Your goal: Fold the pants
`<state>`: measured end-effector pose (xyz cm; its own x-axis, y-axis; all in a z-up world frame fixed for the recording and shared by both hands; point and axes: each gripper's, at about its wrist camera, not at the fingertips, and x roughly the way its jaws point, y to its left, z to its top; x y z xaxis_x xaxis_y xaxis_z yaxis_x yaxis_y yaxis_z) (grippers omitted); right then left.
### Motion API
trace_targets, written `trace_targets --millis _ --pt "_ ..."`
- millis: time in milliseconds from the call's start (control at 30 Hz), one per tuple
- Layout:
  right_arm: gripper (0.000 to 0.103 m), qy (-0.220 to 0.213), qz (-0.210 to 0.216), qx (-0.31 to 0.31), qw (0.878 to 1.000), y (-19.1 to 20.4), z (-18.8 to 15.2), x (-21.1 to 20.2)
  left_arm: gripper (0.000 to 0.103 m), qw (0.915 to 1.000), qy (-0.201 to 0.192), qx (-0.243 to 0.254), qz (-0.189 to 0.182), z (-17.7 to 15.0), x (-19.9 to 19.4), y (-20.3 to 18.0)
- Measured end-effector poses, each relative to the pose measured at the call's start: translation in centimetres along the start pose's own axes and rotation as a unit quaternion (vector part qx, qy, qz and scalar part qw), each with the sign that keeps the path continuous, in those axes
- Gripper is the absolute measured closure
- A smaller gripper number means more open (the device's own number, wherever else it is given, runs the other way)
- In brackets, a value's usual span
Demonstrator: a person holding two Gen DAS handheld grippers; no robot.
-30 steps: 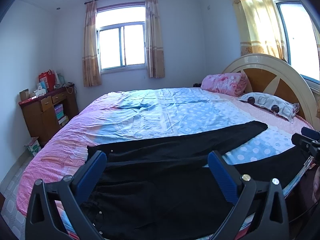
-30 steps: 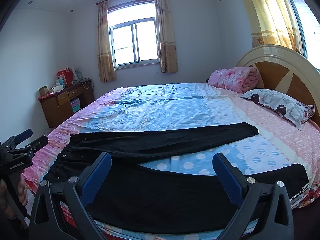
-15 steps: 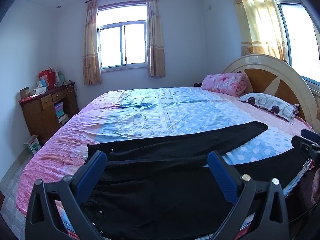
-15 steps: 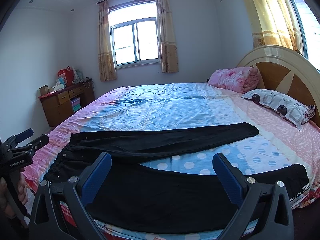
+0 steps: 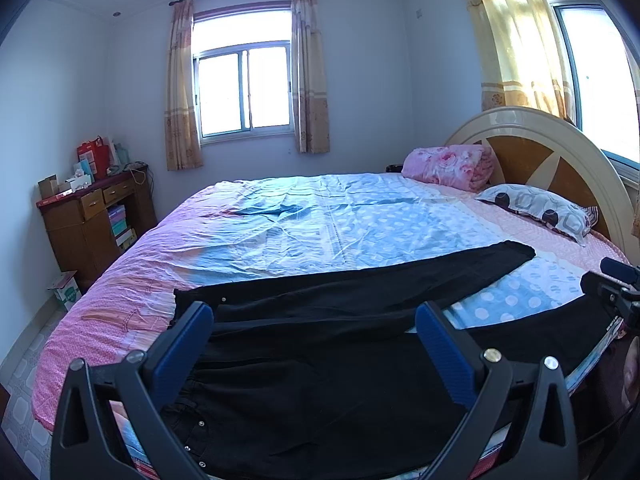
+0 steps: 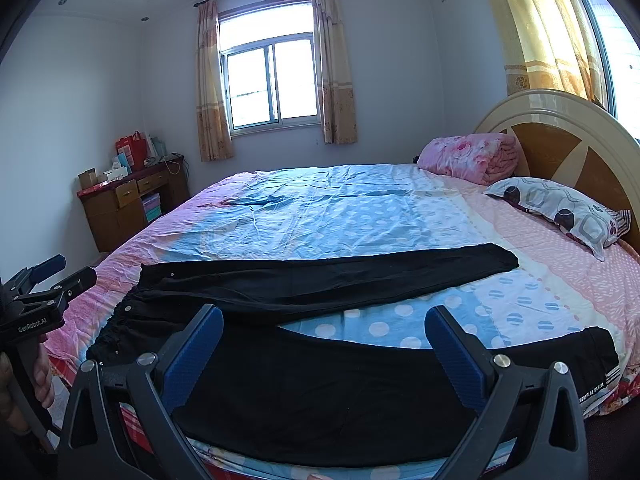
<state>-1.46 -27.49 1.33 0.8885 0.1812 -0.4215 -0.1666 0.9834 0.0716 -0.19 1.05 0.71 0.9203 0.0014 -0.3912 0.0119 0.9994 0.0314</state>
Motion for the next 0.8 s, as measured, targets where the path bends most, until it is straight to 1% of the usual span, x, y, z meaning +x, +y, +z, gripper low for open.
trace_targets --millis 667,800 --pt "0.001 0.006 -0.002 -0.003 1.0 0.0 -0.5 0.7 0.0 1.0 0.007 0.001 0.0 -0.3 0.1 0.1" --pt "0.001 0.011 -0.003 -0.003 1.0 -0.2 -0.7 1.1 0.0 0.9999 0.012 0.001 0.001 -0.4 0.7 0.3"
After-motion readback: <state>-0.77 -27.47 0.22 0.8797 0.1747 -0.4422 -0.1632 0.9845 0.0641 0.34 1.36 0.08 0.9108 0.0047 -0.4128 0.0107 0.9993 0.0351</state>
